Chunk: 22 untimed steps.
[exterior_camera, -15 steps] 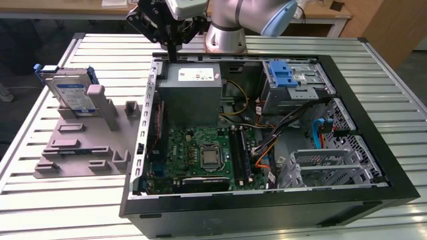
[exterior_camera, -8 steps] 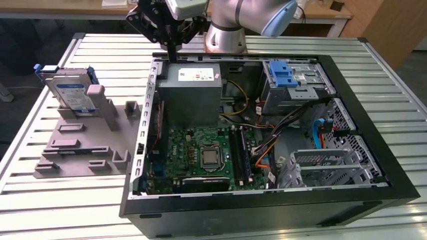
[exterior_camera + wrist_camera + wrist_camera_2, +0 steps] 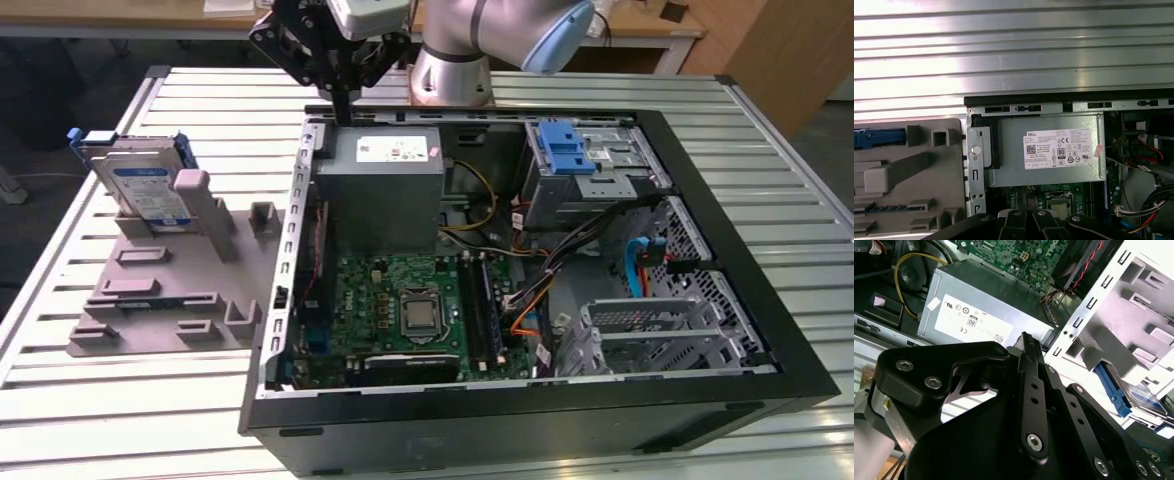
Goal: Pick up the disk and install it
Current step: 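Reach for the disk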
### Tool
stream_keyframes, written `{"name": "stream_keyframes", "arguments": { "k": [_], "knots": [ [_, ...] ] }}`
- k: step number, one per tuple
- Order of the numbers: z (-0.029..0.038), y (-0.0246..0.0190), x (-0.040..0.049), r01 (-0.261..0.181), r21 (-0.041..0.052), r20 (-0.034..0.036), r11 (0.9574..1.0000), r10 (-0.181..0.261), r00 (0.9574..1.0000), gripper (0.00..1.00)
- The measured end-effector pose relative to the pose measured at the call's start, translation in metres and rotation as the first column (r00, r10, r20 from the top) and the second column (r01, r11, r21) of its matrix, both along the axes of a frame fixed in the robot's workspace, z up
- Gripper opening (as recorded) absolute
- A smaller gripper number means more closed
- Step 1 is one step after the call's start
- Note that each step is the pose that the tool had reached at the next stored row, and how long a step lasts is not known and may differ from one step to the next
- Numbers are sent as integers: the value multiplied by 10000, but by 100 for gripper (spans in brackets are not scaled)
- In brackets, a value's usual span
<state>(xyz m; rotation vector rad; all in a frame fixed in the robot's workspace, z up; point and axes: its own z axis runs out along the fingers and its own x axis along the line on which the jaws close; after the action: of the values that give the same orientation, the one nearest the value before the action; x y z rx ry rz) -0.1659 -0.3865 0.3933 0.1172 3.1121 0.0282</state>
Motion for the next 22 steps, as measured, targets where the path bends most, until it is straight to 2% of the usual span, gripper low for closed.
{"name": "stream_keyframes", "arguments": {
  "k": [6,22],
  "knots": [
    [0,0,-8,3,0,0,10000,-3,10000,11],
    [0,2,-100,2,1,0,10000,-2,10000,11]
  ]
}}
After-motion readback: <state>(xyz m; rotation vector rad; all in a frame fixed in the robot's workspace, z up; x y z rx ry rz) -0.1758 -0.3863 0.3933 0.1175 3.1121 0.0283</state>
